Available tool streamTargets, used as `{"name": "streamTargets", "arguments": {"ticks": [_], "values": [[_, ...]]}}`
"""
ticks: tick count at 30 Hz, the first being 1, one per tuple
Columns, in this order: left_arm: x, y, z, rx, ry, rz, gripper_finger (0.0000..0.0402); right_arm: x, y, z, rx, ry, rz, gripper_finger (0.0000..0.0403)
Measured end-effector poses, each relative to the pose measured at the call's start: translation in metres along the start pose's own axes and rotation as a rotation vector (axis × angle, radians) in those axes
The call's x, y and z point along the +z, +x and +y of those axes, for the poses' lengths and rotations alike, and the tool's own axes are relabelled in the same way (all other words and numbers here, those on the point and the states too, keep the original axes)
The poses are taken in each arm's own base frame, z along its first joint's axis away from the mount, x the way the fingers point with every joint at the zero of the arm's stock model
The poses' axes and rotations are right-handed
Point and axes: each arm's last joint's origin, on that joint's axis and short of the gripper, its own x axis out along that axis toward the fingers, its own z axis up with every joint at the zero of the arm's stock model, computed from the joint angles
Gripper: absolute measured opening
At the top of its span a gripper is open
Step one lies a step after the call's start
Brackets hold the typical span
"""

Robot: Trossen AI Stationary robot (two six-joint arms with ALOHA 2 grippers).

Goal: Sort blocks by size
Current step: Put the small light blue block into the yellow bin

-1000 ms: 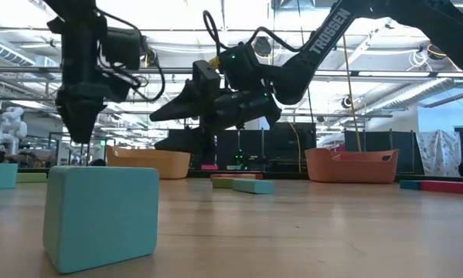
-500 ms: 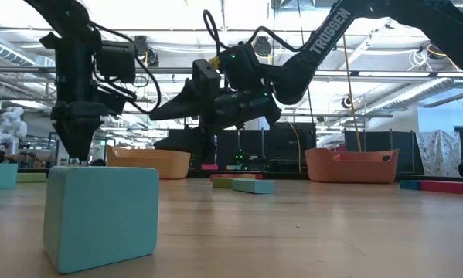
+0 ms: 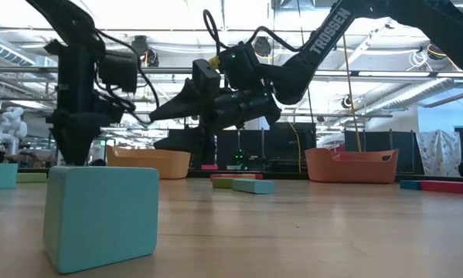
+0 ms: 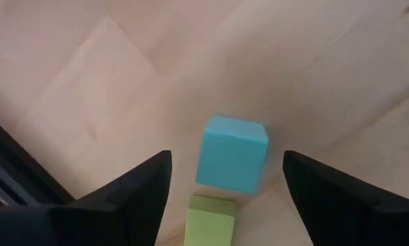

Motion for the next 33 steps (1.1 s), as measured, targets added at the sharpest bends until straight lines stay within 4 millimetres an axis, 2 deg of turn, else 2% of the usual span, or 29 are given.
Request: {"name": "streamTargets", "arguments": {"ticks": [9,12,17,19,24,33], "values": [[0.008,0.019,-0.006,0.033,0.038,0.050,0.0264,0.000,0.000,0.000,0.001,0.000,0.001,0.0276],[0.009,0.020,-0.006,0.032,0.038,0.047,0.0228,0.000,0.000,0.000,0.001,0.000,0.001,0.0276],[0.009,0.020,-0.006,0.033,0.038,0.049,0.0137,0.000,0.000,0.000,0.001,0.000,0.001,0.0276],[0.010,0.019,-0.006,0.033,0.039,0.049,0.0138,0.000,0.000,0.000,0.000,0.000,0.002,0.0276],[0.020,0.006,-0.009,0.020,0.055,0.017,0.0138,-0.001,0.000,0.000,0.002,0.003,0.007,0.0276],[0.052,-0.035,-0.010,0.052,0.098,-0.119,0.0138,-0.003,0.003,0.005,0.020,0.000,0.021,0.0276]]}}
